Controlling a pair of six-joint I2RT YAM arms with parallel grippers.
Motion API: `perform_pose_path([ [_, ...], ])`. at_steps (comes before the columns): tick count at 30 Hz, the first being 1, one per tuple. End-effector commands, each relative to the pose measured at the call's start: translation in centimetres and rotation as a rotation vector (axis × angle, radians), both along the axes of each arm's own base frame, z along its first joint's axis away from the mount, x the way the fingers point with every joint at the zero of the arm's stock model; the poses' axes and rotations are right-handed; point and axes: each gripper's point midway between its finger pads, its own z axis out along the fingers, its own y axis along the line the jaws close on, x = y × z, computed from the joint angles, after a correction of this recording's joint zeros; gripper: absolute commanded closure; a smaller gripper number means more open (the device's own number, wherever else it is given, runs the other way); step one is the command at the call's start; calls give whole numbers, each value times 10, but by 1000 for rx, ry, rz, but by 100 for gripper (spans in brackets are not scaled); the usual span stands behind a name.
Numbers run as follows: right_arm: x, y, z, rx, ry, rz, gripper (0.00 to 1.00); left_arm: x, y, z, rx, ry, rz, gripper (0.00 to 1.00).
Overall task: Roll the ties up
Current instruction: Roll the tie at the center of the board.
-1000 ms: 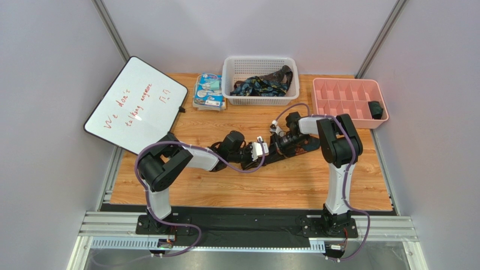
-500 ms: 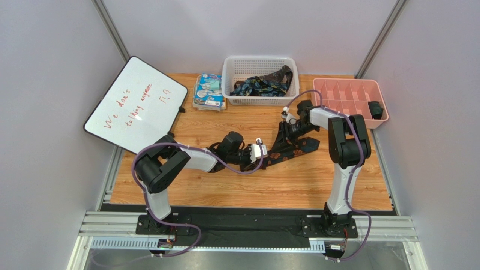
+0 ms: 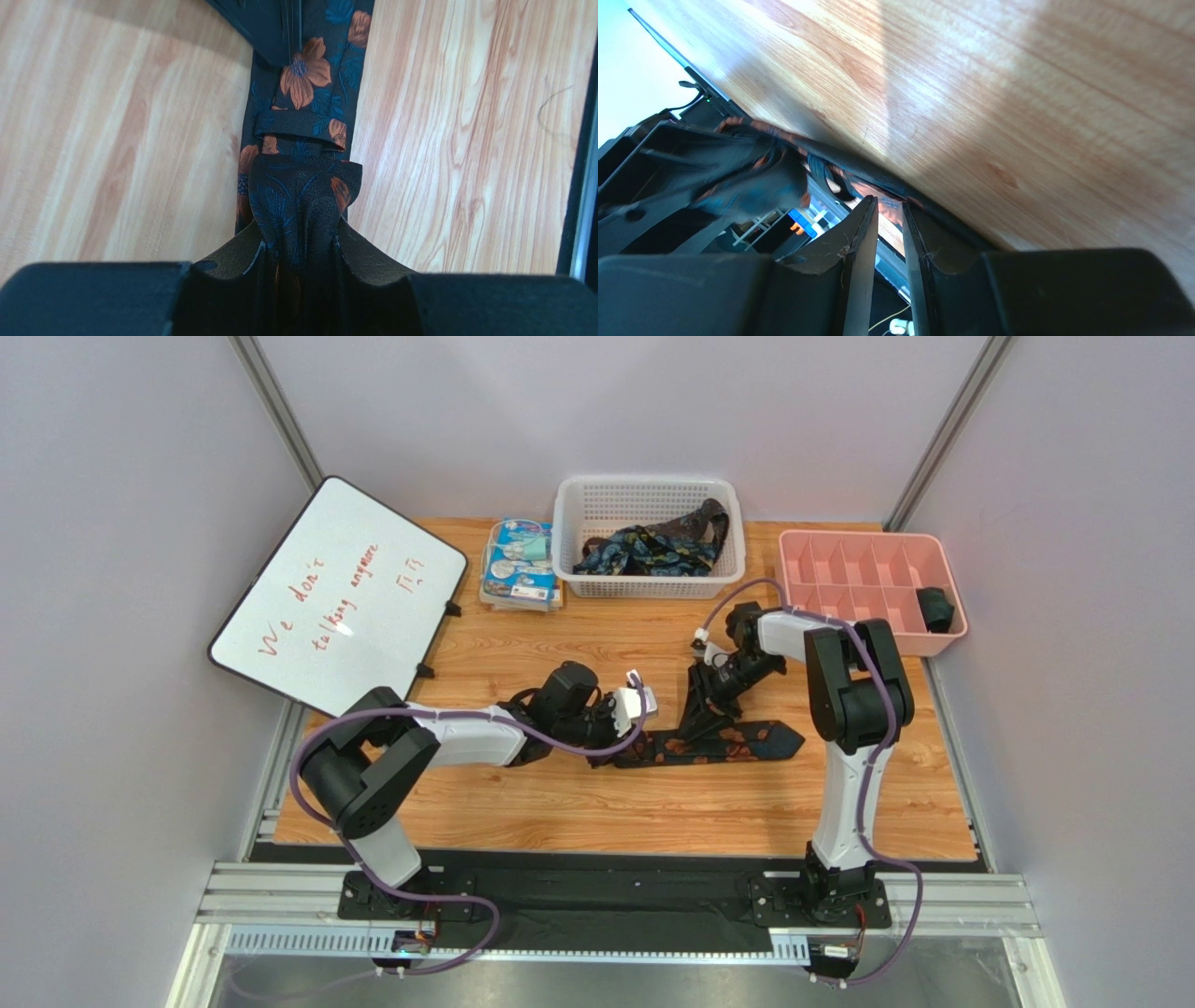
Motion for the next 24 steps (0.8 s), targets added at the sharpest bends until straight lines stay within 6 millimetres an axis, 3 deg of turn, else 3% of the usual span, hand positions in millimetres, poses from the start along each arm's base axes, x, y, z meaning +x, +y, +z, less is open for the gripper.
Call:
perform_pose_path([
  [1, 19, -24, -18, -151, -122, 39, 71, -9, 26, -40, 185, 66, 11, 84],
  [5, 22, 0, 24, 19, -159, 3, 56, -9, 24, -47, 228, 53, 12, 79],
  [7, 10, 13, 45, 128, -125, -20, 48, -8, 25, -51, 245, 60, 26, 78],
  [10, 1, 30, 55, 206, -121, -23, 45, -9, 23, -52, 244, 67, 33, 76],
  [16, -16, 61, 49, 281, -96, 27, 50, -15, 26, -58, 252, 85, 40, 73],
  [22, -12, 77, 35, 283, -88, 35, 50, -17, 27, -60, 255, 90, 45, 67],
  [24, -15, 77, 26, 256, -86, 45, 59, -16, 26, -59, 252, 88, 48, 67],
])
